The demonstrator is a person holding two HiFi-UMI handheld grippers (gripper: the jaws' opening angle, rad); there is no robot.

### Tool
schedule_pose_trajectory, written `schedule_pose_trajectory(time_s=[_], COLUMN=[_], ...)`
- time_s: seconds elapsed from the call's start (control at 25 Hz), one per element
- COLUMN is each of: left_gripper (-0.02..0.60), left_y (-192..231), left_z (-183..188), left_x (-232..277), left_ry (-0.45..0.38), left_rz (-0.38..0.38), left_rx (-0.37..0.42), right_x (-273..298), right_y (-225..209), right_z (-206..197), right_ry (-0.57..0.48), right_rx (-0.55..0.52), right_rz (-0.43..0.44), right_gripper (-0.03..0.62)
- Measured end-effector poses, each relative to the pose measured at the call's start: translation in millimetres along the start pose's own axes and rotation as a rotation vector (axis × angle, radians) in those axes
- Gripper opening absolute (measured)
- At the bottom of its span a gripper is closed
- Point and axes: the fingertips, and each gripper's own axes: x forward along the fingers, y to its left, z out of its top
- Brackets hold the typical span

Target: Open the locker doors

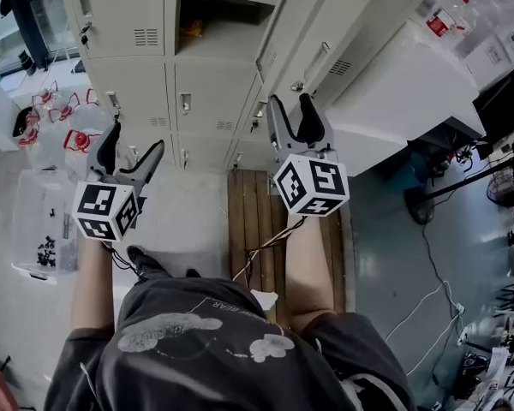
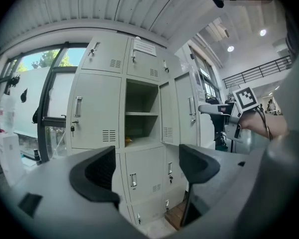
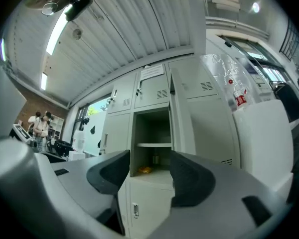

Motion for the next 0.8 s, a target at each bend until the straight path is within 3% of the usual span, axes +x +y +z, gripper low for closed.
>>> schedule_pose_trajectory(time_s=[0.4,0.8], left_gripper=[0.391,0.383], left_y=[41,127], left_z=[-21,-48], left_x=[-42,-80], left_ry=[0.028,0.042], left_rz=[0.103,0.17], left_rx=[-0.015,-0.082], right_x=[18,64], right_y=[86,194], right_z=[-55,-97], right_ry=[0.106,0.202], right_rx=[0.059,0.032], right_rz=[0.141,0.25], right_gripper=[0.279,0.281])
